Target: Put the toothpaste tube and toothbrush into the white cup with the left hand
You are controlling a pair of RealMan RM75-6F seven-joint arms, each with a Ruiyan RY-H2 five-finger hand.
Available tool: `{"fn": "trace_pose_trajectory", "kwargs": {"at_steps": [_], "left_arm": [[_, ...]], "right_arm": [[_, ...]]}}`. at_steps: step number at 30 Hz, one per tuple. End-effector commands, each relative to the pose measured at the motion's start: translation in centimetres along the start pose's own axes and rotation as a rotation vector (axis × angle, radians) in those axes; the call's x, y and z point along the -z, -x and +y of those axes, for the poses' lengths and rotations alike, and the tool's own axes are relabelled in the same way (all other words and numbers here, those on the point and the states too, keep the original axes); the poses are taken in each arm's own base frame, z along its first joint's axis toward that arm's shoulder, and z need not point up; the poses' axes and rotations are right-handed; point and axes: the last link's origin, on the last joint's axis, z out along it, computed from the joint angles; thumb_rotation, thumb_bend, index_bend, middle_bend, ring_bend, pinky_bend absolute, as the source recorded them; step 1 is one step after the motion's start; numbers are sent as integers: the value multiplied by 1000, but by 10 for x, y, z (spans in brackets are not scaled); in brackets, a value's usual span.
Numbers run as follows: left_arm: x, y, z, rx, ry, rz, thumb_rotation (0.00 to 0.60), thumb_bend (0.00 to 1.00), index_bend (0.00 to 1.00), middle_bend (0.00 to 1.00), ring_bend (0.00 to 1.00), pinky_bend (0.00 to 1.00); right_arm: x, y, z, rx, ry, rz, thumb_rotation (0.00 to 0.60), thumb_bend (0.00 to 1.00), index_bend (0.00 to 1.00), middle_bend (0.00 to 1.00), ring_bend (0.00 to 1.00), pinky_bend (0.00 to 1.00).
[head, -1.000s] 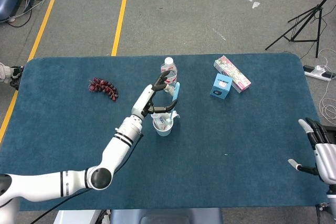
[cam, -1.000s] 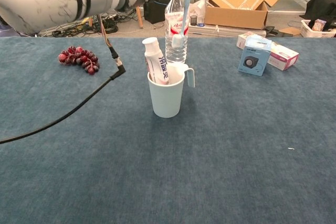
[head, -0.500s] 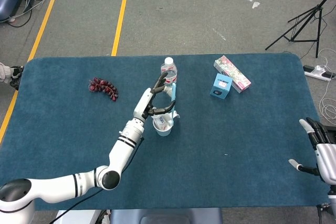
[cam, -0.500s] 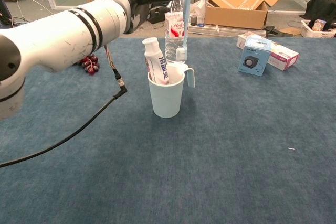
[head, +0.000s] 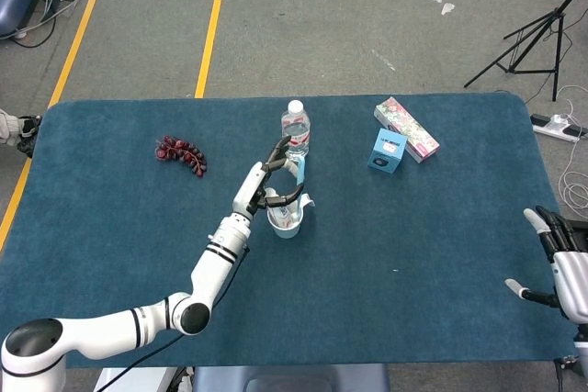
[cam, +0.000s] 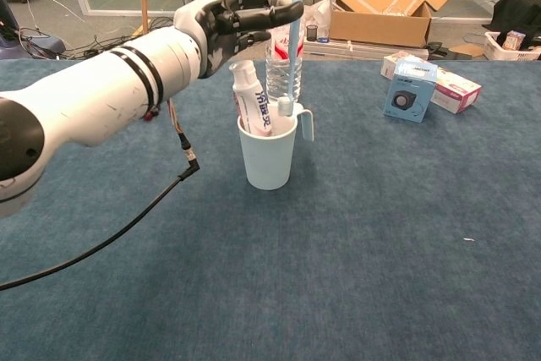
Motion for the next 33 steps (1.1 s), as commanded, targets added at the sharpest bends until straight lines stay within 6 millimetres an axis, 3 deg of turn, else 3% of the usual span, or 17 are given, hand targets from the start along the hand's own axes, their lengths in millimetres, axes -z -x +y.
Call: {"fn": "trace_pose_trajectory", "kwargs": {"at_steps": [1, 21, 33], "left_arm": [[0, -1, -5, -2, 6, 1, 600, 455, 703, 0, 0, 0], [13, -9, -19, -2, 28, -7, 600, 455, 702, 0, 0, 0], [10, -7, -26, 3, 28, -12, 600, 456, 706, 0, 0, 0]], "right_arm": [[0, 0, 0, 0, 0, 0, 600, 0, 93, 70, 0, 423], [0, 1, 0, 2, 4, -6, 600, 0, 93, 70, 0, 423], [0, 0, 1, -2, 8, -5, 600, 0, 93, 70, 0, 423]]}}
